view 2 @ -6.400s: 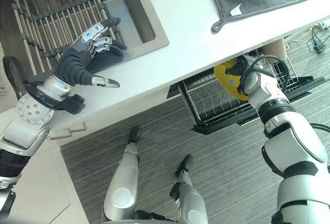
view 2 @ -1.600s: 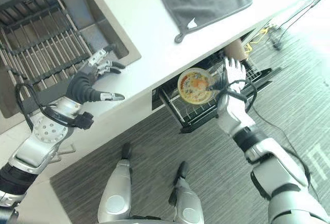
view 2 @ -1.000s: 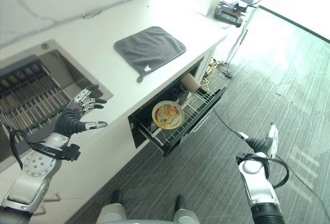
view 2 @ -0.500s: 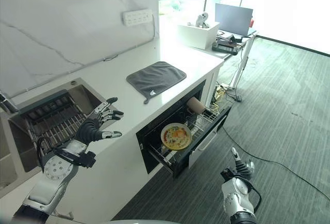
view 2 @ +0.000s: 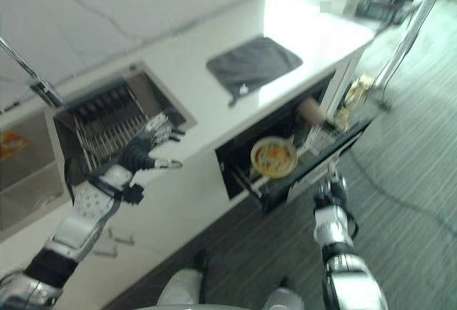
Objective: Place the dishes in the dishwasher.
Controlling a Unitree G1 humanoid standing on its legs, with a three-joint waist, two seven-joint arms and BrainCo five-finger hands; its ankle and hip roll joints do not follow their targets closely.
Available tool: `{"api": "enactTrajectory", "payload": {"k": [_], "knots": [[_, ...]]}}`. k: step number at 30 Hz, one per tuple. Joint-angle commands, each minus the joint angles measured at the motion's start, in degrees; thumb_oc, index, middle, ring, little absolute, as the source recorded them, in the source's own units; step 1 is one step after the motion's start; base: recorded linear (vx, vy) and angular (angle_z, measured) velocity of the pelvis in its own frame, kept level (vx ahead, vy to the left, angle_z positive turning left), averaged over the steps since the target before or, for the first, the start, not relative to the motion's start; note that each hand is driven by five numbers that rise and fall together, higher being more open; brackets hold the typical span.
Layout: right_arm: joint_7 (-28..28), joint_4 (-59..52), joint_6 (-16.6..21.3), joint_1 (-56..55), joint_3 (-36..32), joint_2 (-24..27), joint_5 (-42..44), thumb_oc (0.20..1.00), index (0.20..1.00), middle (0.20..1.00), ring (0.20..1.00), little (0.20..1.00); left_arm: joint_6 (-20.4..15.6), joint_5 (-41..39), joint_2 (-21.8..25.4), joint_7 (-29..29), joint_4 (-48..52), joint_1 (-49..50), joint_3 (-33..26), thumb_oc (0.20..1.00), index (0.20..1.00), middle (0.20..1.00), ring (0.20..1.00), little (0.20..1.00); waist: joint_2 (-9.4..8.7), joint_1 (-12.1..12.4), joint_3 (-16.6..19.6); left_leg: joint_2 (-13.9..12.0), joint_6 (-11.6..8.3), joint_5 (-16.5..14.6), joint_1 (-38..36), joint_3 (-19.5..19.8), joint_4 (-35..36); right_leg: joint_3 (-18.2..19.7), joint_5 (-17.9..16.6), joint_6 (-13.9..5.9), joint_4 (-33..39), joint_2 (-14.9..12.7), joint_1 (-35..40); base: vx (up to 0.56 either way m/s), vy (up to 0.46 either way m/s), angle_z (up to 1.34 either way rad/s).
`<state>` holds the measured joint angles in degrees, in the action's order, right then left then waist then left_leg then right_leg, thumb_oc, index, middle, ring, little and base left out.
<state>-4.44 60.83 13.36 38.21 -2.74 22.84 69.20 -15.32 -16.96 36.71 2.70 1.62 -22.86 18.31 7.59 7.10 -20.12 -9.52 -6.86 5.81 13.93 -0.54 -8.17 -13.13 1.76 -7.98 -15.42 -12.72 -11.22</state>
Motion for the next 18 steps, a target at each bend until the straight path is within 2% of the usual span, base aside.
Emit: {"api": "enactTrajectory", "payload": {"k": [1, 2, 4, 9, 15, 18], "knots": [[4.78, -0.45, 2.20, 0.84, -1.14, 0.55, 6.23, 1.000, 1.000, 1.000, 1.000, 1.000, -4.32, -1.83, 3.09, -3.20, 1.96, -1.32, -3.11, 1.000, 1.000, 1.000, 1.000, 1.000, -3.02, 0.61, -1.64, 1.33, -0.10, -7.45, 0.38, 0.00, -7.93, -0.43, 2.45, -0.38, -1.65, -4.04, 4.31, -0.21, 0.002, 0.12], [4.76, 2.13, 1.59, 3.72, -1.68, 1.31, 9.04, 1.000, 1.000, 1.000, 1.000, 1.000, -4.54, -1.71, 3.63, -4.31, 1.90, -3.09, -2.62, 1.000, 1.000, 1.000, 1.000, 1.000, -2.44, 0.72, -3.05, 2.07, 0.40, -7.49, 2.53, 0.39, -9.07, 0.10, 2.36, -0.15, -3.42, -4.26, 1.45, -0.20, 0.008, 0.15], [6.17, 5.62, 0.27, 6.54, -1.26, 1.91, 8.97, 1.000, 1.000, 1.000, 1.000, 1.000, -4.15, -1.56, 4.16, -5.93, 2.88, -4.68, -2.23, 1.000, 1.000, 1.000, 1.000, 1.000, -1.79, 1.00, -4.21, 2.74, 1.16, -7.58, 4.61, 0.62, -10.17, 0.88, 2.39, 0.23, -5.68, -4.32, -1.92, -0.14, 0.017, 0.10], [8.55, 8.46, -2.21, 9.83, 0.65, 3.28, 8.51, 1.000, 1.000, 1.000, 1.000, 1.000, -3.55, -1.62, 4.92, -7.10, 4.46, -5.76, -2.39, 1.000, 1.000, 1.000, 1.000, 1.000, -0.91, 1.38, -5.81, 3.61, 1.70, -8.16, 6.78, 1.15, -11.79, 1.92, 3.64, 0.63, -9.05, -4.42, -5.32, -0.02, 0.002, 0.03], [9.72, 9.42, -1.84, 13.67, 2.78, 4.25, 8.31, 1.000, 1.000, 1.000, 1.000, 1.000, -3.34, -1.86, 6.04, -7.34, 5.70, -7.16, -2.51, 1.000, 1.000, 1.000, 1.000, 1.000, -0.36, 2.04, -6.78, 4.84, 2.62, -7.37, 8.83, 1.83, -11.50, 2.70, 3.95, 1.06, -11.05, -4.10, -8.79, -0.03, -0.019, 0.03], [10.29, 9.48, -2.22, 16.37, 4.35, 5.43, 6.36, 1.000, 1.000, 1.000, 1.000, 1.000, -3.47, -1.80, 6.15, -7.56, 6.85, -6.90, -3.08, 1.000, 1.000, 1.000, 1.000, 1.000, -0.11, 2.56, -7.16, 5.02, 2.46, -7.27, 8.81, 1.73, -11.03, 2.26, 4.62, 1.12, -11.53, -4.13, -9.05, 0.00, 0.000, 0.00]]}}
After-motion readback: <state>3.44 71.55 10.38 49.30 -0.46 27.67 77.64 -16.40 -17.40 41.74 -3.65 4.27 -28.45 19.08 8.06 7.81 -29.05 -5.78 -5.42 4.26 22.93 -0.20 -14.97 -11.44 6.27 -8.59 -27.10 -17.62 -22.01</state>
